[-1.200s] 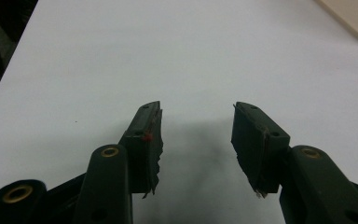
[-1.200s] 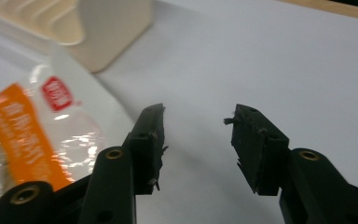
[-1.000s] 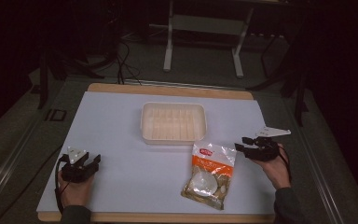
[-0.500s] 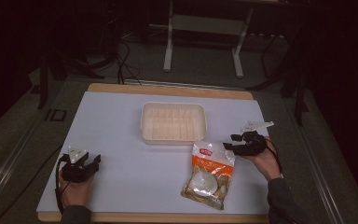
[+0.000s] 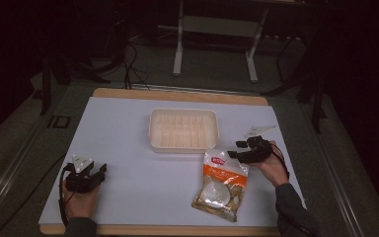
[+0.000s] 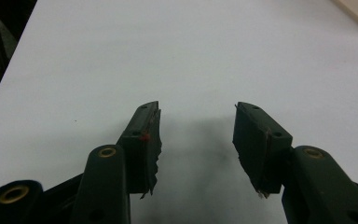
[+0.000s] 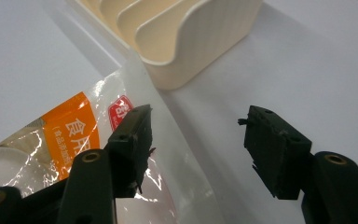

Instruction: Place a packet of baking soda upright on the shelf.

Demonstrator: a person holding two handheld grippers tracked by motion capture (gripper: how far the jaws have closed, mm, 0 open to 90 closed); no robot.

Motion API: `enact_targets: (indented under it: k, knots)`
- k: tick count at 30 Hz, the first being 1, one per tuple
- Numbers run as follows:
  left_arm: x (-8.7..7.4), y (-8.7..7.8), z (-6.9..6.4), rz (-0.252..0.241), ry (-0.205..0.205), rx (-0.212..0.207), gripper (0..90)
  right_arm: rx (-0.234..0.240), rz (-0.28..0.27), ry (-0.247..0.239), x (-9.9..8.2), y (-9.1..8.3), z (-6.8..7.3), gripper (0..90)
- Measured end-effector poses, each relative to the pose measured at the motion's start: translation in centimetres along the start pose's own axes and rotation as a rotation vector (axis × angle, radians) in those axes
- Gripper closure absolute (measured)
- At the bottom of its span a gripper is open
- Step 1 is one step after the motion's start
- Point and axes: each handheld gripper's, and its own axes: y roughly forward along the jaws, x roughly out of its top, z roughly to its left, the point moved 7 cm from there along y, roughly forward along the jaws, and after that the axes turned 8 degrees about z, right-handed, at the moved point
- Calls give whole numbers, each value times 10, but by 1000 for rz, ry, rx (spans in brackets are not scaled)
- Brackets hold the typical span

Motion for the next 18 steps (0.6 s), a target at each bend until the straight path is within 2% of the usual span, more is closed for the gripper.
enact_targets:
  k: [14, 18]
  knots:
    - [0, 0, -1, 7, 15, 9, 508, 75, 59, -14, 6, 24, 11, 395]
    - [0, 0, -1, 8, 14, 10, 509, 104, 81, -21, 5, 29, 14, 438]
